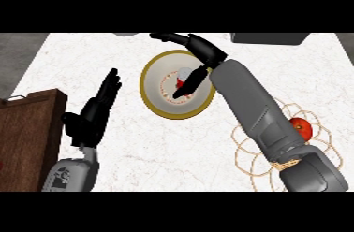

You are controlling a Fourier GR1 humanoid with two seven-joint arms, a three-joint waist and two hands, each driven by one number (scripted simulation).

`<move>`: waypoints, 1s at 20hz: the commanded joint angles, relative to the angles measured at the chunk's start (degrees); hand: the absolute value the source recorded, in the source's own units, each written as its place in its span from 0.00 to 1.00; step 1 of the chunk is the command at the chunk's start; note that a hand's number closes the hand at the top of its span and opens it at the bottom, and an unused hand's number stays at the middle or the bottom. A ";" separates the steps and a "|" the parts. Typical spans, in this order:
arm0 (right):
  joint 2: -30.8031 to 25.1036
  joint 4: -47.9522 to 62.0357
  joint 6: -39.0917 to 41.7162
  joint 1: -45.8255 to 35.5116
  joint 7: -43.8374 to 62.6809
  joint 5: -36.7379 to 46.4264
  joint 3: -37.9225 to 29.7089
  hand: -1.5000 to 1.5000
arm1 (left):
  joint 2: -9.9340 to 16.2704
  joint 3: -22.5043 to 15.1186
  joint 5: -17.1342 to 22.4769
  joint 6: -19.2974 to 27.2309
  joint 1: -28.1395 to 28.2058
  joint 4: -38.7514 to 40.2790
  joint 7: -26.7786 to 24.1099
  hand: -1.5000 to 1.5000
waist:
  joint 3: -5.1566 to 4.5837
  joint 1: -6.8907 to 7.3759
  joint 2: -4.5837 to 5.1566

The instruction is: Pick the can from the placemat and place it in the bowl

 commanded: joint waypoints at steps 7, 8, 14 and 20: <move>-8.95 6.42 15.81 -3.11 1.16 -6.29 -7.22 0.00 | -1.00 -0.70 -0.71 0.76 0.19 -0.17 -0.54 0.50 | 0.01 0.04 0.18; -9.78 6.94 17.54 -3.33 2.24 -7.17 -8.07 0.00 | 0.29 0.69 0.53 -0.26 1.10 -0.78 -0.78 0.50 | 0.00 0.10 0.09; -15.50 7.09 26.52 -1.93 0.31 -6.89 -7.47 0.00 | -1.77 -1.79 -2.00 1.44 1.44 1.20 -3.09 0.50 | 0.04 0.38 0.49; -17.42 4.78 30.06 2.79 -5.41 -5.40 -5.17 0.00 | -0.50 -0.71 -0.85 0.57 0.50 -1.37 0.08 0.50 | 0.14 0.75 0.62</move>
